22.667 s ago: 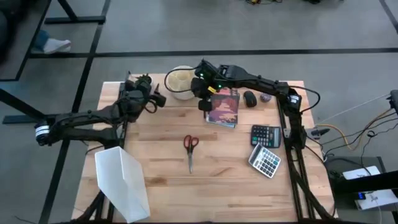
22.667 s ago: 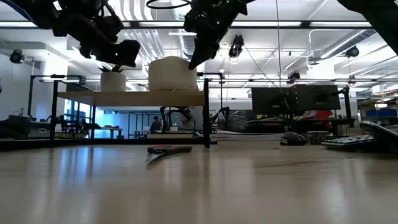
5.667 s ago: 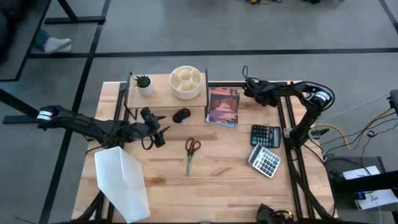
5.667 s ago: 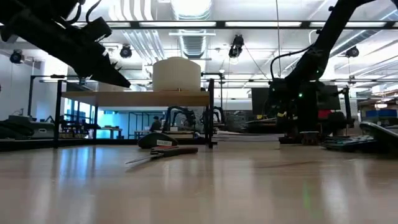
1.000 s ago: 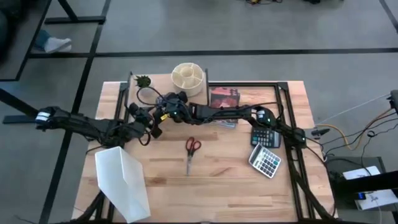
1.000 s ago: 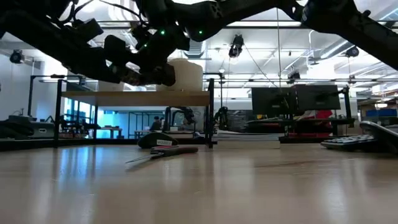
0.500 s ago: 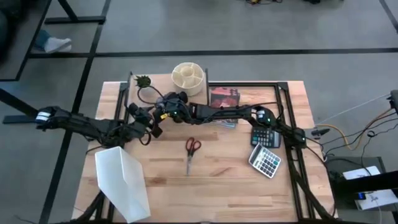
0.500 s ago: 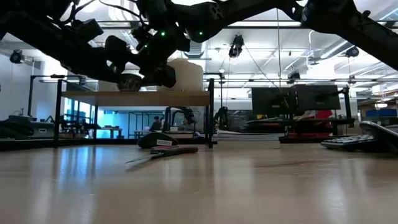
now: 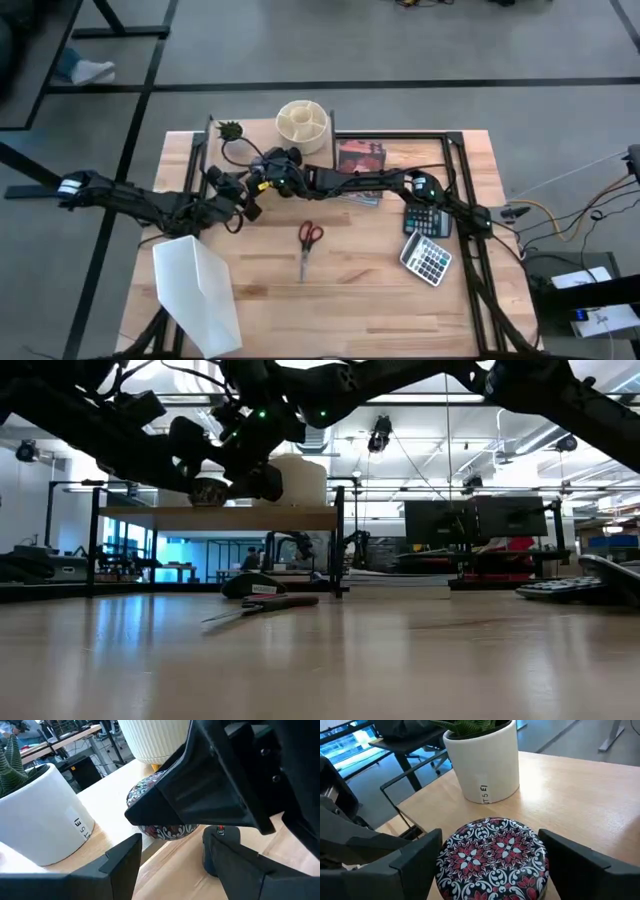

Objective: Stock shelves
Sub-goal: Put the red scented candle on the shelf

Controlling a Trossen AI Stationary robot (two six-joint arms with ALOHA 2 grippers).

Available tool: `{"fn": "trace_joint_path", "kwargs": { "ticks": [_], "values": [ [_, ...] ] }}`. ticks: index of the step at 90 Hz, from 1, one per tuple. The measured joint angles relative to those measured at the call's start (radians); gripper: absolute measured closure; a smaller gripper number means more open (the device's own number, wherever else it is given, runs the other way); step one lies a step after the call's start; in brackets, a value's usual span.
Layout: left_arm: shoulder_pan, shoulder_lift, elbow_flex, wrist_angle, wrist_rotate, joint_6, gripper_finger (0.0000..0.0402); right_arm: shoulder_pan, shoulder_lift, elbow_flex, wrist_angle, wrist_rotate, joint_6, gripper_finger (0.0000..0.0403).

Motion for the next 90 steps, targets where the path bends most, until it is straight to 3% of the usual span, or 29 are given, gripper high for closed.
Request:
{"fn": "trace_joint_path", "kwargs": {
  "ticks": [36, 58, 90],
  "values": [
    [0.001, 0.000, -0.026, 0.018, 0.002, 0.000, 0.0182, 0.001, 0.000, 0.000, 0.017, -0.007, 0.054, 0.0109],
    [0.000, -0.004, -0.083, 0.141, 0.002, 0.026, 0.0182, 0.000, 0.000, 0.000, 0.015, -0.003, 0.052, 0.0106],
    [0.000, 0.000, -0.087, 0.184, 0.004, 0.029, 0.0182, -0.002, 0.000, 0.000, 0.015, -0.001, 0.056, 0.0117]
  ]
}}
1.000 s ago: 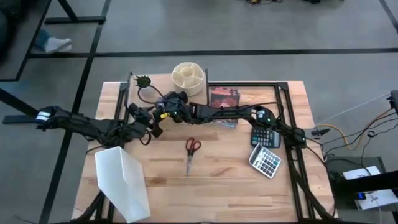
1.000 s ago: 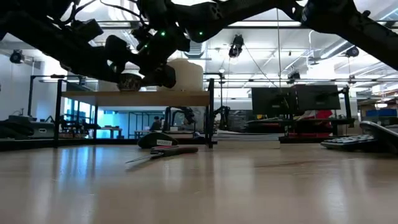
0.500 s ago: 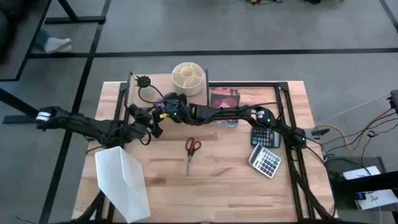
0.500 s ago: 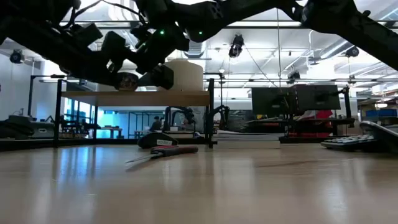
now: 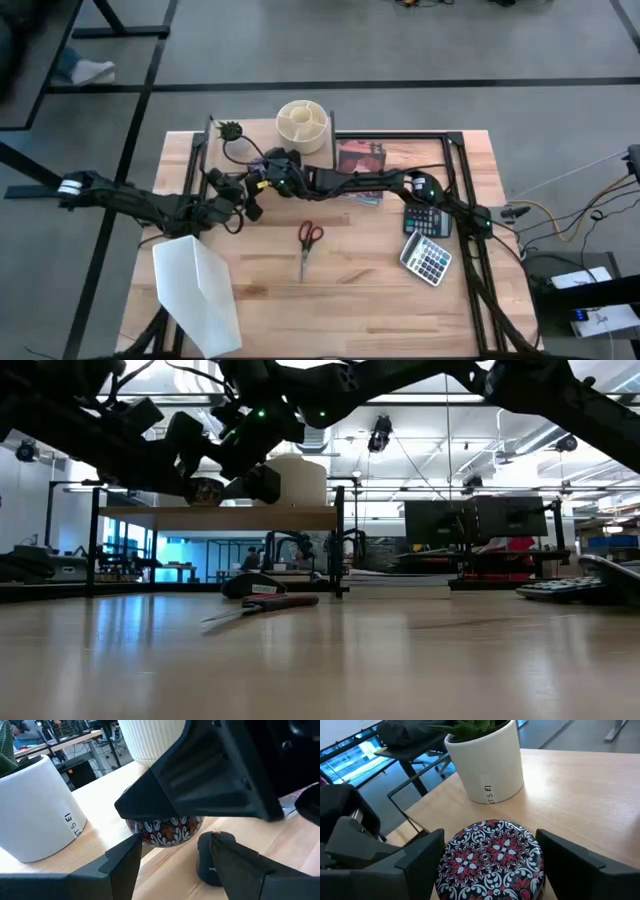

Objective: Stock shelves
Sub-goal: Put the red scented candle on the shelf

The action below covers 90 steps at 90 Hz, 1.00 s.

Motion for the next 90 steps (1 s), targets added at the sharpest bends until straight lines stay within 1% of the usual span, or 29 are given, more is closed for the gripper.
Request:
{"fn": "trace_joint_path", "kwargs": {
  "ticks": [16, 31, 41, 49, 60, 75, 84, 90],
  "values": [
    [0.000, 0.000, -0.003, 0.014, 0.003, 0.045, 0.0171, 0.000, 0.000, 0.000, 0.000, 0.000, 0.000, 0.0103],
    [0.000, 0.000, -0.003, 0.028, 0.003, 0.140, 0.0149, 0.000, 0.000, 0.000, 0.000, 0.000, 0.000, 0.0091],
    [0.000, 0.000, -0.003, 0.029, 0.006, 0.213, 0.0149, 0.000, 0.000, 0.000, 0.001, 0.000, 0.000, 0.0091],
    [0.000, 0.000, -0.003, 0.034, 0.032, 0.234, 0.0165, 0.000, 0.000, 0.000, 0.000, 0.004, 0.000, 0.0096],
    [0.001, 0.000, -0.012, 0.060, 0.043, 0.221, 0.0202, -0.001, 0.000, 0.000, 0.001, 0.006, 0.001, 0.0106],
    [0.000, 0.000, -0.092, 0.267, 0.048, 0.222, 0.0250, -0.002, 0.000, 0.000, 0.001, 0.009, 0.009, 0.0123],
    [0.000, 0.000, -0.144, 0.403, 0.048, 0.251, 0.0270, -0.002, 0.000, 0.000, 0.001, 0.010, 0.018, 0.0133],
    [0.000, 0.000, -0.162, 0.453, 0.048, 0.259, 0.0279, -0.002, 0.000, 0.000, 0.000, 0.010, 0.019, 0.0139]
  ]
}}
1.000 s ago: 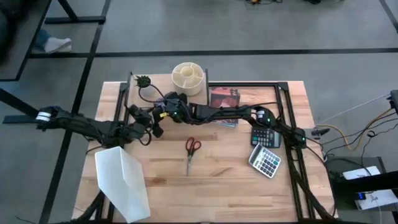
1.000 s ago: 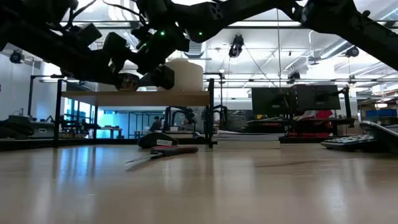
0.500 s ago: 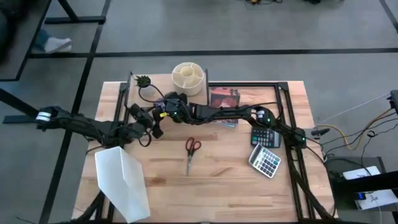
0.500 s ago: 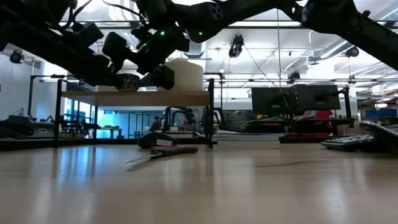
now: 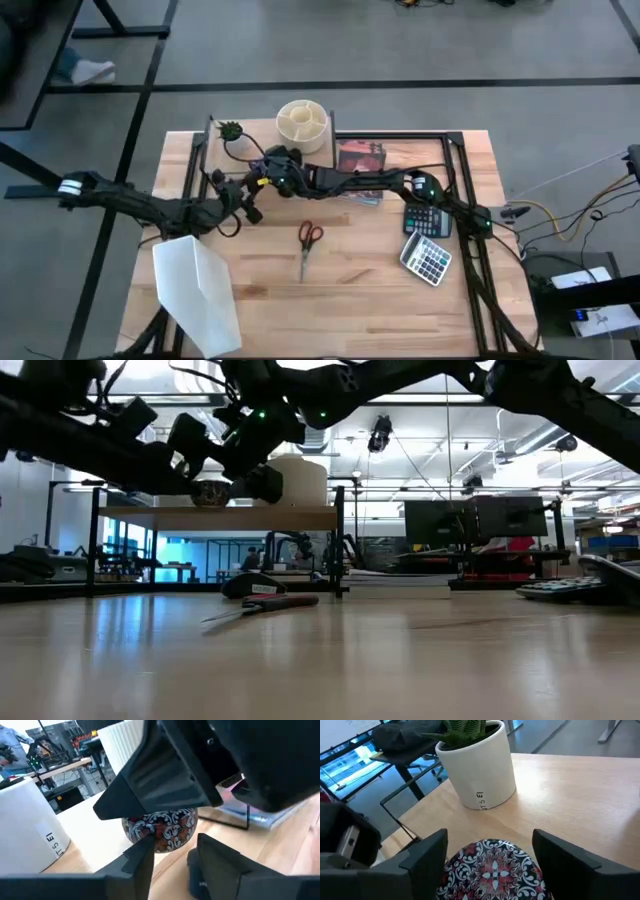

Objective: Stock shelves
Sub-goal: Put the red scented candle on the shelf

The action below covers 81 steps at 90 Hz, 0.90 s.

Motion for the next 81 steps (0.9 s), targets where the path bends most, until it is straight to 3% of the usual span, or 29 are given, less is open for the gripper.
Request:
{"fn": "trace_joint_path", "kwargs": {
  "ticks": [81],
  "values": [
    [0.000, 0.002, -0.013, 0.045, -0.031, 0.030, 0.0299, -0.001, -0.003, 0.006, -0.008, 0.021, 0.026, 0.0248]
  ]
}}
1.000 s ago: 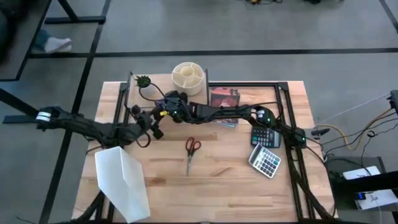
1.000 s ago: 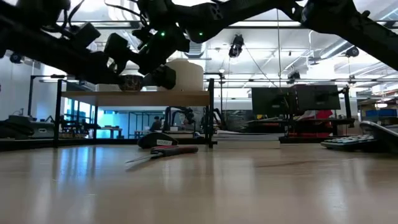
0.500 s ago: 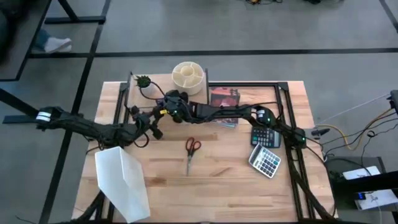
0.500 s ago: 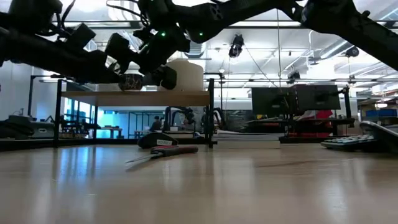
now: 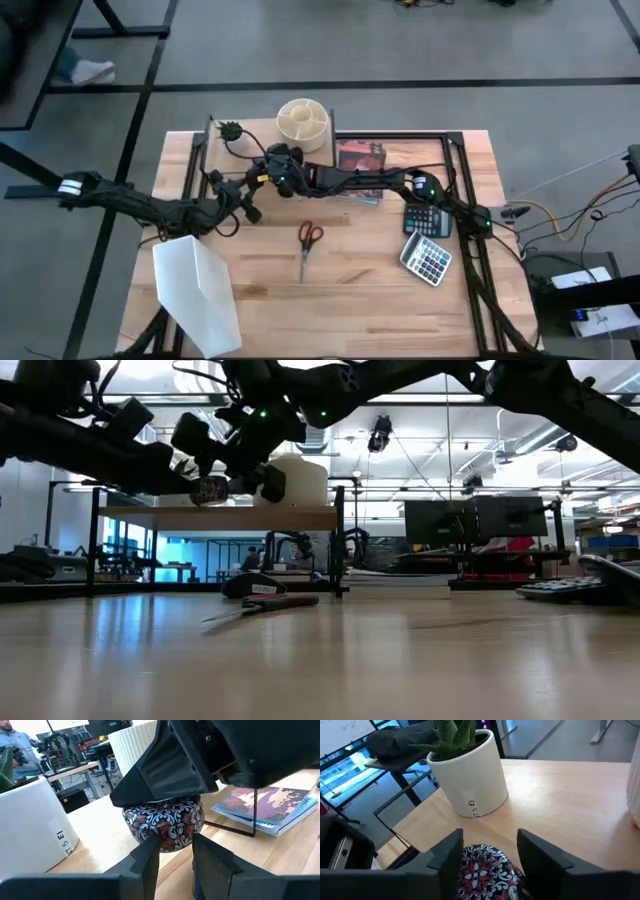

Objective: Stock shelves
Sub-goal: Put the red scented candle on the shelf

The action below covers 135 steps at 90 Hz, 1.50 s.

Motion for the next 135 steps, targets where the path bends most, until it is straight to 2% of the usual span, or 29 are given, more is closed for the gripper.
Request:
{"fn": "trace_joint_path", "kwargs": {
  "ticks": [36, 51, 99, 135],
  "values": [
    [0.000, -0.002, 0.000, -0.001, -0.044, 0.023, 0.0288, -0.001, -0.002, 0.002, 0.007, 0.004, 0.001, 0.0359],
    [0.000, -0.002, 0.000, -0.002, -0.061, 0.033, 0.0290, -0.001, -0.004, 0.003, 0.012, 0.001, 0.003, 0.0382],
    [-0.001, -0.019, 0.004, 0.045, -0.073, 0.069, 0.0295, -0.002, -0.002, 0.002, -0.007, 0.000, -0.093, 0.0381],
    [0.004, -0.021, 0.010, 0.059, -0.092, 0.106, 0.0280, 0.004, -0.001, 0.002, 0.001, -0.024, -0.144, 0.0306]
  ]
}}
